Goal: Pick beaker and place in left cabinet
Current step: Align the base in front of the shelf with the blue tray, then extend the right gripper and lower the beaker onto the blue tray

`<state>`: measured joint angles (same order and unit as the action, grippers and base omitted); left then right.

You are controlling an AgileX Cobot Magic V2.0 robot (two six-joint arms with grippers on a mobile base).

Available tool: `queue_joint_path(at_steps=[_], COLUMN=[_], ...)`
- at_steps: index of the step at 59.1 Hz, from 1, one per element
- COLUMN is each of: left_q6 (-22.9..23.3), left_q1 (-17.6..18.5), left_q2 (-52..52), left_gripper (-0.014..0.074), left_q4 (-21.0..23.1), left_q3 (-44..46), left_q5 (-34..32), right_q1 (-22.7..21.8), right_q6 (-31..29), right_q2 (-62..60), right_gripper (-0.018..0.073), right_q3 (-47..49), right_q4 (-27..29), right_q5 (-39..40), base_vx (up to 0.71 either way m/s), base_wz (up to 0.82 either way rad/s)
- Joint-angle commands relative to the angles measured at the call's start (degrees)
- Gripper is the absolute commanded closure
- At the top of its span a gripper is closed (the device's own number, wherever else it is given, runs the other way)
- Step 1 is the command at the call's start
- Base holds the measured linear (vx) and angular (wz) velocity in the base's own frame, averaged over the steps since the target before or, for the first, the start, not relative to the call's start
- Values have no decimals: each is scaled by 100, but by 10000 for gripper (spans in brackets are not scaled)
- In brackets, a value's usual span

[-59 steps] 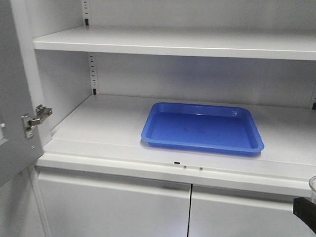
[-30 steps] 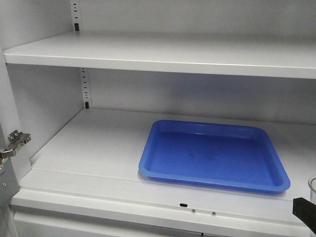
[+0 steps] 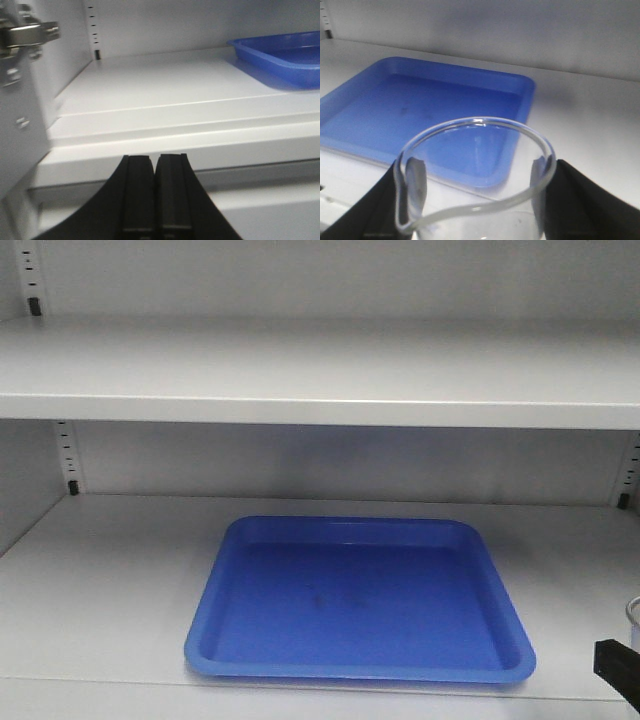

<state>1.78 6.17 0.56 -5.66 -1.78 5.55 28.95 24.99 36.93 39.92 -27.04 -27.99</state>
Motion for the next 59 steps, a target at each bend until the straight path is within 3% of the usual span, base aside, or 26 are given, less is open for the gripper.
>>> queue_joint_path(at_steps=[1, 40, 52, 59], left_q6=[17, 17, 17, 17], left_q1=[35, 35, 35, 35], left_q2=[102, 102, 102, 102], left_gripper=[604, 604, 604, 604], left_q4=[16, 16, 16, 16], left_q3=[-84, -84, -84, -84], left_q5=[-512, -512, -512, -512], right_q1=[-16, -16, -16, -16], right_q6=[-26, -21, -21, -21], right_q2=[1, 2, 36, 408], right_gripper=[562, 561, 561, 561], right_q3=[171, 171, 171, 171], right_q4=[-148, -144, -193, -312], right_q5=[439, 482, 733, 1279], base_vx=[13, 4, 0, 0], base_wz=[-31, -10, 0, 0])
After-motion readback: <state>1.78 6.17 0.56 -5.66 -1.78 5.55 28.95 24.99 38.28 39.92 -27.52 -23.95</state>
